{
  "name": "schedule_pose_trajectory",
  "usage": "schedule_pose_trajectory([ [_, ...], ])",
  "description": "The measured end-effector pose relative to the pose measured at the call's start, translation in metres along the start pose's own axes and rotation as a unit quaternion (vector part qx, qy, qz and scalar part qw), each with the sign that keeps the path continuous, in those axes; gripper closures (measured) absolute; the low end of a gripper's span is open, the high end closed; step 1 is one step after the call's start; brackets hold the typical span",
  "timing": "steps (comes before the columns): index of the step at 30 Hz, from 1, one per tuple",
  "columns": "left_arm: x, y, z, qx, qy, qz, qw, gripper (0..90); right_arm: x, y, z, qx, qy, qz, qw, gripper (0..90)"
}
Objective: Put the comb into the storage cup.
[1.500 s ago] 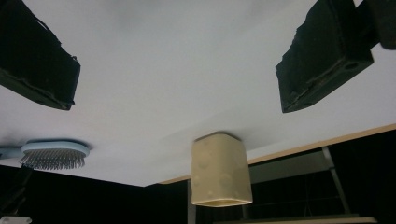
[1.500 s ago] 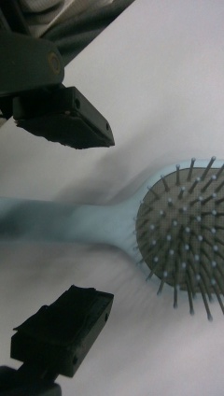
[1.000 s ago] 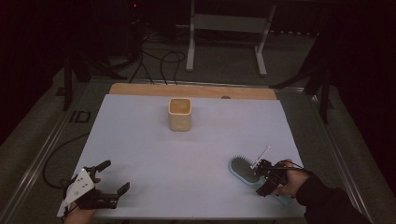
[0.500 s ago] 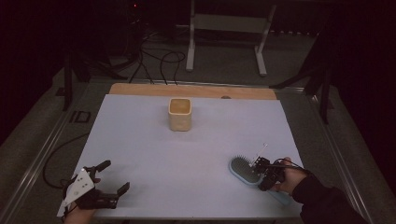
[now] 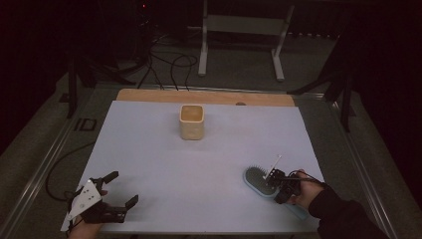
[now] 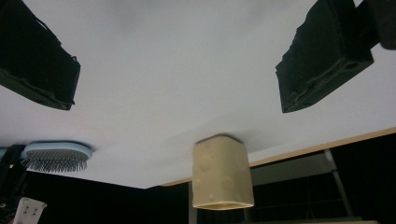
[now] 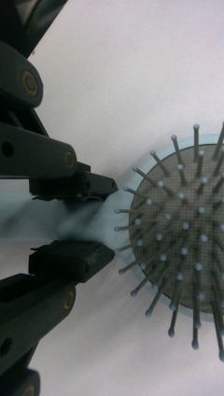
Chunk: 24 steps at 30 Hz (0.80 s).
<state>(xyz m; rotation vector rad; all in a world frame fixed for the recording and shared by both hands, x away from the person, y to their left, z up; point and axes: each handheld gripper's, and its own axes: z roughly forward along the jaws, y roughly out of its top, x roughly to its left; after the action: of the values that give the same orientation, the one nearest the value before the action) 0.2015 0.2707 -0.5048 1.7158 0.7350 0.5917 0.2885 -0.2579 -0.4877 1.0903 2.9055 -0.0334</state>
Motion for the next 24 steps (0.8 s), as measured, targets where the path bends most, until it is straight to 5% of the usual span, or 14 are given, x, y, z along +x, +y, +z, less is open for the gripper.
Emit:
schedule_pose_trajectory([
  [9,0.0,0.0,0.001,0.001,0.001,-0.001,1.0,0.0,-0.005,-0.009,-0.007,-0.043,0.017,0.028,0.9985,70.5],
  [17,0.0,0.0,0.001,0.001,0.002,-0.002,1.0,0.0,-0.01,-0.009,-0.025,-0.116,0.003,0.044,0.9923,70.4],
  [24,0.001,0.0,0.0,0.0,0.002,-0.003,1.0,0.0,-0.004,-0.003,-0.02,-0.142,0.005,0.045,0.9888,70.5],
])
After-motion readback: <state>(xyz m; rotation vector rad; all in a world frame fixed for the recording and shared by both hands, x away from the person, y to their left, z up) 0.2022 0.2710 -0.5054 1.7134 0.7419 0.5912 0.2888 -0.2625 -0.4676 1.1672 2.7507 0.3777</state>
